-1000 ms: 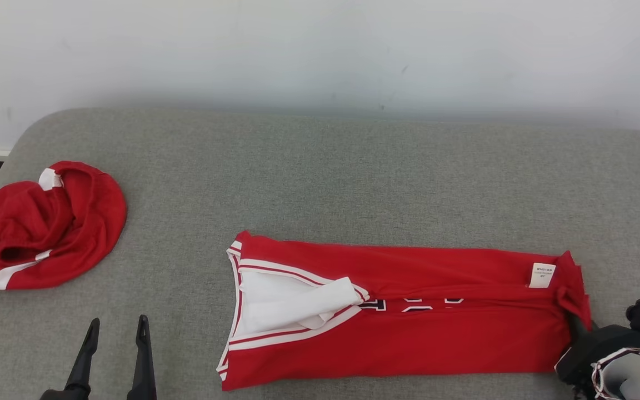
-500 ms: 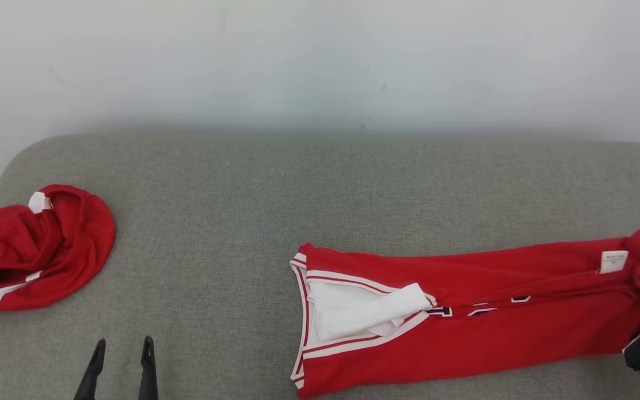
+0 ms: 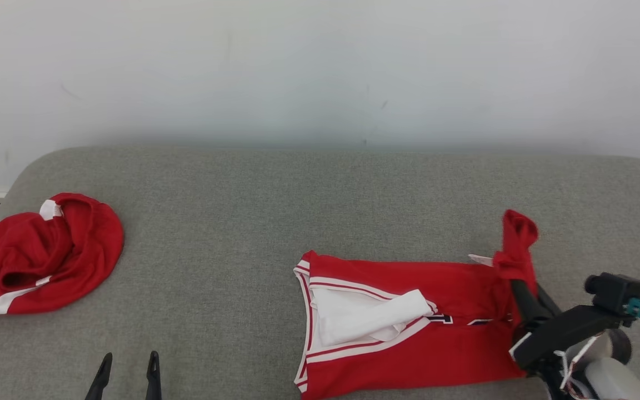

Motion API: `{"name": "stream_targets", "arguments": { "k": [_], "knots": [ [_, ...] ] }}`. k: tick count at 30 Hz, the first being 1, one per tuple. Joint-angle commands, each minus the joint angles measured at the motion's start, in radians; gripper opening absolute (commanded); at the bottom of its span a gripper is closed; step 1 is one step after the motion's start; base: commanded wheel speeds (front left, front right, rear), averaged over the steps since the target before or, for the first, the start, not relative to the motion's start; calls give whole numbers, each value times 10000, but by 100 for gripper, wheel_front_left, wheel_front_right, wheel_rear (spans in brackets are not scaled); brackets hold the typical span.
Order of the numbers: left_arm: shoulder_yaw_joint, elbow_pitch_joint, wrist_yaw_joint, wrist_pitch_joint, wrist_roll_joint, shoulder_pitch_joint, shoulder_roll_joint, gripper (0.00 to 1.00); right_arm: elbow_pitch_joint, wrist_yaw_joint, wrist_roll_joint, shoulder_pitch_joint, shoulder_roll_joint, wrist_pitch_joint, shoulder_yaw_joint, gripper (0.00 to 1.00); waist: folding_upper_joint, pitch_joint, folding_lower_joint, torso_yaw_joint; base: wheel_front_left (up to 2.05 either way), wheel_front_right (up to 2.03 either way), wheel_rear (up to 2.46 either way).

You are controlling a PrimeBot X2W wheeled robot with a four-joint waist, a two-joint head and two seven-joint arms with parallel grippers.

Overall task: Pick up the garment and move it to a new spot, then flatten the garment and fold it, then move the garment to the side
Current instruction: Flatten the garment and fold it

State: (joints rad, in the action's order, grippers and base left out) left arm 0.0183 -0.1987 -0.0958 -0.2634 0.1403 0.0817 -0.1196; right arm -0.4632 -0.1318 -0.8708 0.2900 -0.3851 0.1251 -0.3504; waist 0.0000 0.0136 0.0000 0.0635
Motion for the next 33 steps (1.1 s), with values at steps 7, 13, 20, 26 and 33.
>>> {"name": "stream_targets", "arguments": {
  "k": [7,13,20,26,33],
  "knots": [
    [-204,-195,-68,-38,-112,-322,62,100,596,14,676,202,1569,-601,-249,0,0,-131,0,443,0,0,0],
    [-399,-363,-74,-38,-94,-678,183,100,146,14,1094,667,2779,-856,-501,0,0,-324,0,748,0,0,0],
    [-698,-676,-154,-38,-37,-1142,336,100,-1277,14,1315,1344,3294,-668,-1015,0,0,-556,0,1142,0,0,0],
    [-822,-923,-178,-38,17,-1375,383,100,-2289,14,955,1652,3348,-359,-1625,0,0,-655,0,1352,0,0,0],
    [-786,-1122,-235,-38,71,-1495,419,100,-3225,14,-67,2036,3359,240,-2736,87,0,-701,0,1370,0,0,0]
  ]
}}
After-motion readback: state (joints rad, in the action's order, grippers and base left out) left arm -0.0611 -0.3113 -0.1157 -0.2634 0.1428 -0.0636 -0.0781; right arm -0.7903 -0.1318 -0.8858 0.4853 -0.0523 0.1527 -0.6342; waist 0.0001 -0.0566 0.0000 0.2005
